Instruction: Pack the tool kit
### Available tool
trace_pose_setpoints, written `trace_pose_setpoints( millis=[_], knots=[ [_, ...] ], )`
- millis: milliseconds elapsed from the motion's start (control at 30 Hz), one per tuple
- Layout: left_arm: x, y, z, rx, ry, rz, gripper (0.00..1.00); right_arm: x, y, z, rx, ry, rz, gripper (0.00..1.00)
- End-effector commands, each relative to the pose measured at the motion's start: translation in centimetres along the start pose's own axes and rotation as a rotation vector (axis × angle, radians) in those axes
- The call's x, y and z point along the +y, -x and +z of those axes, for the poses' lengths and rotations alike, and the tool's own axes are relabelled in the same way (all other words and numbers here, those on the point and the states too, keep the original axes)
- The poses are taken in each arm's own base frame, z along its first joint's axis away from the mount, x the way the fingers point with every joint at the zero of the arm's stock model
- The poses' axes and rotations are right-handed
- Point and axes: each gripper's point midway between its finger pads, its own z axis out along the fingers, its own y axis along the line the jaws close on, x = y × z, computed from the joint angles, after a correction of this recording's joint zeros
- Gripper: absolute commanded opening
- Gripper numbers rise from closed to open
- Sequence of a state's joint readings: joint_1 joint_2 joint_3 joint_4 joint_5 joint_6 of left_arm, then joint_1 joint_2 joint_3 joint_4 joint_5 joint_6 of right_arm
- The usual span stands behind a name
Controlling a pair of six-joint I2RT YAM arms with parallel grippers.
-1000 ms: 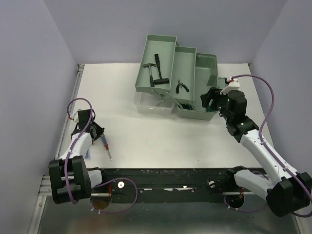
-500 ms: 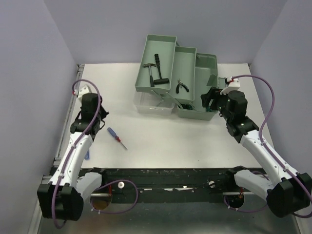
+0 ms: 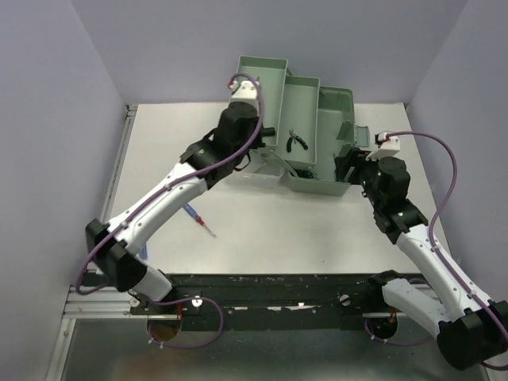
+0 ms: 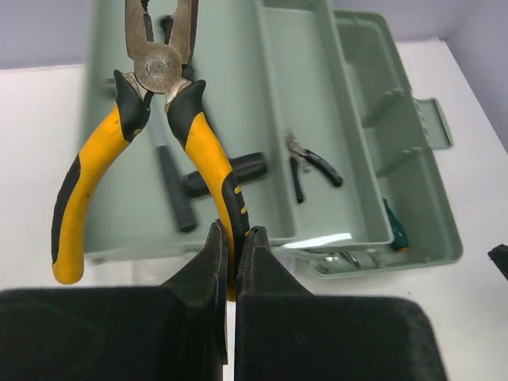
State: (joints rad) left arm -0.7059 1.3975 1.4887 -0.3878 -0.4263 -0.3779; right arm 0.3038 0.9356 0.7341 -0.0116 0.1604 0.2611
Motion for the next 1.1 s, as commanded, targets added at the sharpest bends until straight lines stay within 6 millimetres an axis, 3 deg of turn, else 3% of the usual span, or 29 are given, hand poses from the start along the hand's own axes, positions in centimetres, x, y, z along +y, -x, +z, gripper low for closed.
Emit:
trace_pose_setpoints(
  millis=[0, 200, 367, 500, 700, 1000, 1067],
  knots=[
    [-8.2, 0.1, 2.7, 0.043, -0.220, 0.009, 0.00, -1.5, 0.5, -1.4, -0.042, -0.064, 0.007, 0.75],
    [-15.8, -0.6, 5.9, 0.109, -0.346, -0.012, 0.00, -2.8, 1.4, -3.5, -0.117, -0.121, 0.039, 0.75],
    [-17.8, -3.0, 8.7, 0.168, -0.341, -0.090, 0.00, -3.8, 2.3, -5.2, -0.197, -0.150, 0.070, 0.75],
    [-18.4, -6.1, 11.4, 0.210, -0.316, -0.119, 0.00, -3.9, 2.9, -6.1, -0.223, -0.151, 0.077, 0.75],
    [-18.0, -7.9, 14.0, 0.213, -0.252, -0.102, 0.00, -3.8, 3.1, -6.8, -0.223, -0.144, 0.083, 0.75],
    [-15.0, -11.6, 15.7, 0.279, -0.149, -0.095, 0.00, -3.8, 3.0, -7.1, -0.223, -0.138, 0.090, 0.75],
    [-14.8, -11.6, 15.8, 0.279, -0.146, -0.089, 0.06, -3.7, 2.9, -7.0, -0.218, -0.137, 0.090, 0.75]
  ],
)
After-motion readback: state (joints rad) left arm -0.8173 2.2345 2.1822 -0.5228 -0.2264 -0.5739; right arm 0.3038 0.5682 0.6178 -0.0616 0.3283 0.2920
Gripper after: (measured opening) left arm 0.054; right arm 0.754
